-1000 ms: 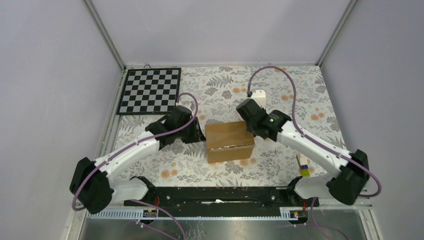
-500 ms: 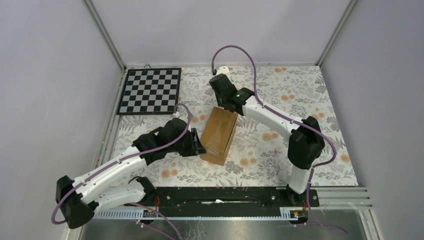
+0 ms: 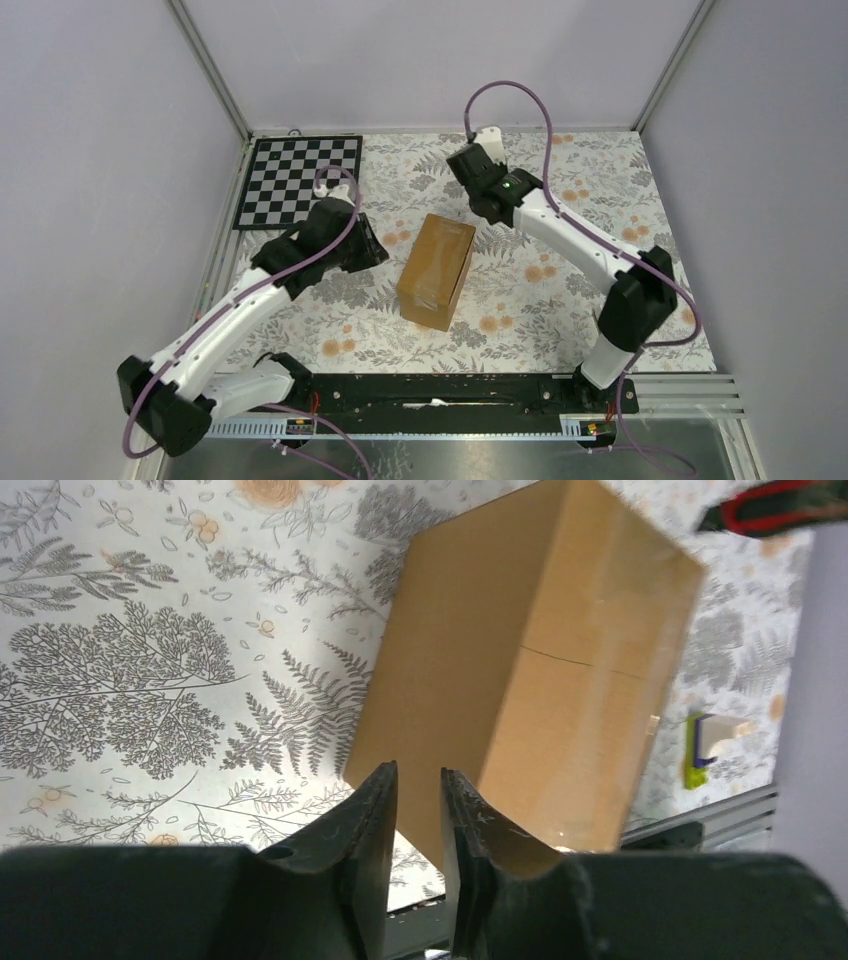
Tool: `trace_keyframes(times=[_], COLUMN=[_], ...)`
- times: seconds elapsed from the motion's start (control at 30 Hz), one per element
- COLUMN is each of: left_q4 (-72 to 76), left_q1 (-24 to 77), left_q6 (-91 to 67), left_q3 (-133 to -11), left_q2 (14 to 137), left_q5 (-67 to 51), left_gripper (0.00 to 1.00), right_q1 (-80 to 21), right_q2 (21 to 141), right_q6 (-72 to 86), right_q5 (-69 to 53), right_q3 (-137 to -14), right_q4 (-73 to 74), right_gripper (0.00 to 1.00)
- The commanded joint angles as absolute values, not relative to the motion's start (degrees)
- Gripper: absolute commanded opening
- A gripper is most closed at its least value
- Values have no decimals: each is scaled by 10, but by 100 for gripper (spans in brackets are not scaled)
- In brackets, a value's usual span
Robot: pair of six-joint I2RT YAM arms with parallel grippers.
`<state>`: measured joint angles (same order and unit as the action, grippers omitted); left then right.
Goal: Unpack the express box
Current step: Adjust the express box at the center of the board, then cut the express box at the center of the board.
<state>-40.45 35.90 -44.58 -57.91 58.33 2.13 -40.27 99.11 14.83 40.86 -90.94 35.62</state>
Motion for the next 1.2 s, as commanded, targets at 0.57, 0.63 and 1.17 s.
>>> trace_keyframes(times=[0.57,0.63,1.17], left_q4=[-349,-378,-291], left_q1=[524,524,416], left_q6=[-546,-538,-446], left_q3=[-462,-480,-636], left_q2=[551,538,642], left_q5=[11,42,-47], left_gripper=[24,25,38], right_q1=[-521,-521,-544], right_q2=[950,935,688], right_q6=[193,189,144], right_q5=[303,323,307], right_q3=[-783,-775,-765], right_q4=[253,260,285], right_gripper=[0,0,0])
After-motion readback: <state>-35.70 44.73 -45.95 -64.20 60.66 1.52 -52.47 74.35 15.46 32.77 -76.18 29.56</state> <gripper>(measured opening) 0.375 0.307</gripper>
